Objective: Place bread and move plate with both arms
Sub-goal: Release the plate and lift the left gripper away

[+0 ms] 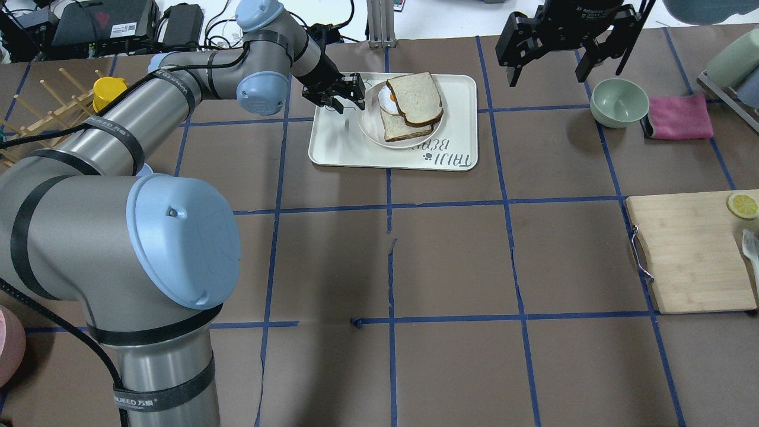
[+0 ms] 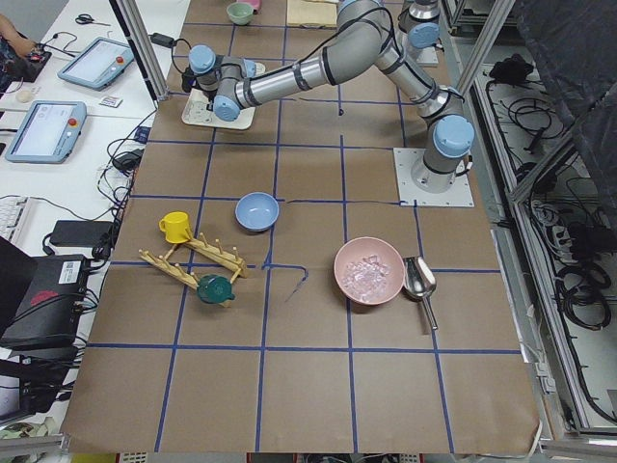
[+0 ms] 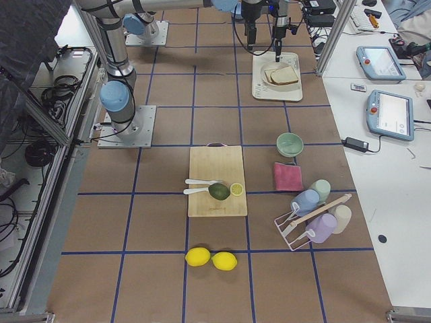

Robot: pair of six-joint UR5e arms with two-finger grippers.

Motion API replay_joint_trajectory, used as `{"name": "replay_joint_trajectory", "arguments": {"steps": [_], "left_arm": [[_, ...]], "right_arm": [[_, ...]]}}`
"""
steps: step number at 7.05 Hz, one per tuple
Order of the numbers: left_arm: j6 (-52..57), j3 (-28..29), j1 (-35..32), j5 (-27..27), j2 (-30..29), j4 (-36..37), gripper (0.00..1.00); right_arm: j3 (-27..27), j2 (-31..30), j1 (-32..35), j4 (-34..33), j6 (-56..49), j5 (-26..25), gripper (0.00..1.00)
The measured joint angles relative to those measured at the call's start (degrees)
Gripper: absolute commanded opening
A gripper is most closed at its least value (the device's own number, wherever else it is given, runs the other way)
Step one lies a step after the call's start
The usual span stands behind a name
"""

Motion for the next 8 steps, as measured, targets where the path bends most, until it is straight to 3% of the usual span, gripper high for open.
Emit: {"name": "replay_joint_trajectory", "arguments": {"steps": [1, 4, 6, 8], "left_arm": [[0.01, 0.01, 0.73, 0.88, 1.54, -3.13, 1.00], [0.19, -0.35, 2.79, 11.14, 10.27, -14.94, 1.00], [-0.96, -1.30, 3.51, 18.37, 18.82, -26.01, 1.00], [-2.94, -4.64, 4.84, 21.10, 26.90, -31.40, 1.00]], "right_arm": [[0.00, 0.00, 0.01, 0.04, 0.10, 0.06, 1.00], [0.04, -0.03, -0.05, 0.19, 0.03, -0.02, 1.00], [0.08, -0.01, -0.05, 0.14, -0.17, -0.09, 1.00], [0.09, 0.00, -0.05, 0.09, -0.18, -0.08, 1.00]]}}
